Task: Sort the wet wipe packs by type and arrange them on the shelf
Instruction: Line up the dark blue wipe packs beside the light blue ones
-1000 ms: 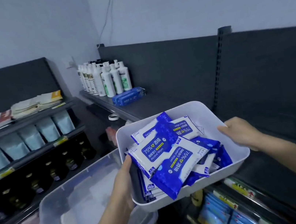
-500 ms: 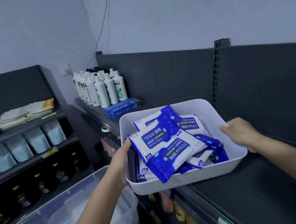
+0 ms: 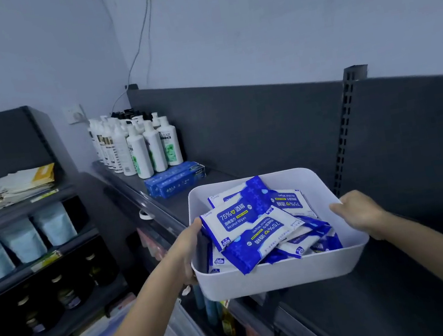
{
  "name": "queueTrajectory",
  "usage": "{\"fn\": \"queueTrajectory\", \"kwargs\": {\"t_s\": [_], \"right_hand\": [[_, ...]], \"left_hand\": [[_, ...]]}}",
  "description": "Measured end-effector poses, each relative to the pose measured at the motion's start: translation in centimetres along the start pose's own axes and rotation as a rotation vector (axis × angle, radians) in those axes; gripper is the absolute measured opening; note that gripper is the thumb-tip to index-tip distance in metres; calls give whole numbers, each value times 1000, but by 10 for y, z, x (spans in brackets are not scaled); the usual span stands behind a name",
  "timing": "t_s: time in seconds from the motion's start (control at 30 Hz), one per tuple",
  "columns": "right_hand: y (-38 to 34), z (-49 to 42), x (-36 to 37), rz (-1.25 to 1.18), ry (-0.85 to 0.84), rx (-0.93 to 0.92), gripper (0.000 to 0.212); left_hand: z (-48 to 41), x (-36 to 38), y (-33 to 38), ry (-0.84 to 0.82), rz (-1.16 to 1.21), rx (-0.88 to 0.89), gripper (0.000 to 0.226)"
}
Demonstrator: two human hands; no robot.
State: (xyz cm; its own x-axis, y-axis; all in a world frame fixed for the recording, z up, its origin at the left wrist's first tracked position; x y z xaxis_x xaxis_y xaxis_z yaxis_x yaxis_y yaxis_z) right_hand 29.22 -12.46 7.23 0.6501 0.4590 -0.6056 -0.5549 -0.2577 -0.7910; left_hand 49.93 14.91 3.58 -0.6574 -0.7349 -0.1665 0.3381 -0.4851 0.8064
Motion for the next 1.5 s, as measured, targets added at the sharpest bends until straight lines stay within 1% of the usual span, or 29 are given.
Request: {"fn": "queueTrajectory", "kwargs": {"t_s": [0.13,0.23,0.37,0.5,0.6,0.67,0.73,0.83,0.9,0.97,1.0,1.07,1.1,1.13,1.2,1.23,1.27,1.3,1.4,1.43,1.5], "right_hand": [[-1,-14,15,33,-5,-6,39],[0,-22,27,34,-15,-2,39],[1,-32,35,31,-21,12,38],[1,-41,38,28,-9,20,32],[1,-45,40,37,-16,11,32],[2,-47,40,43,-21,-5,33],[4,-48,40,44,-32,-11,32],[6,-46,40,56,-50,-28,29],[0,-40,39,137,-27,-94,30],[-12,-31,36,251,35,-240,27],[-19,-26,36,260,53,-318,24],[-34,-14,37,222,9,-394,37],[-40,-7,38,173,-62,-394,41],[-46,0,41,88,-169,-367,41],[-54,16,52,-87,-424,-242,38],[-55,22,57,-120,-508,-205,34],[-55,26,62,-107,-551,-196,26],[-56,27,66,-80,-561,-213,21],[-58,29,75,-25,-546,-246,43],[-57,28,75,-23,-541,-251,45],[-57,27,75,-39,-524,-212,36]], "left_hand": [[-16,-6,-1,5,-48,-86,67],[-25,-12,0,24,-65,-100,59],[-33,-15,4,49,-83,-97,54],[-36,-15,10,51,-110,-116,61],[-31,-14,17,107,-134,-91,48],[-26,-10,24,151,-166,-24,39],[-23,-8,31,236,-302,93,39],[-21,-11,42,437,-614,358,52],[-17,-8,51,529,-819,574,56],[-13,0,60,501,-942,711,57],[-13,4,65,454,-982,732,58],[-14,12,72,356,-1053,728,62],[-14,16,75,311,-1084,707,66],[-17,18,77,264,-1113,669,69],[-23,21,77,174,-1170,570,73],[-25,22,78,145,-1197,531,73],[-28,23,78,130,-1213,505,74],[-29,25,79,128,-1207,498,73],[-32,25,79,129,-1112,503,73],[-33,23,78,134,-1081,506,74],[-34,17,78,150,-937,516,78]]}}
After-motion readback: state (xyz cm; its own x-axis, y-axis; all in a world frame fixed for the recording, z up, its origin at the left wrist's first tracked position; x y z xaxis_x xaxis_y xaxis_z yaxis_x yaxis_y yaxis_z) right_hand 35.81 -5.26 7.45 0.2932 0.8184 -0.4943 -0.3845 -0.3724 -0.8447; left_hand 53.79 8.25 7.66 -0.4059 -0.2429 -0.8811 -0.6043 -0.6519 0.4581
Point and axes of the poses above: each hand's wrist, its own z-axis away from the middle knuckle, its own x-axis out of the palm, y = z × x, the point moved 4 cm from there along -z, towards the middle knuckle, and after that the axes turned 13 degrees about -z, right-handed, at the moved point
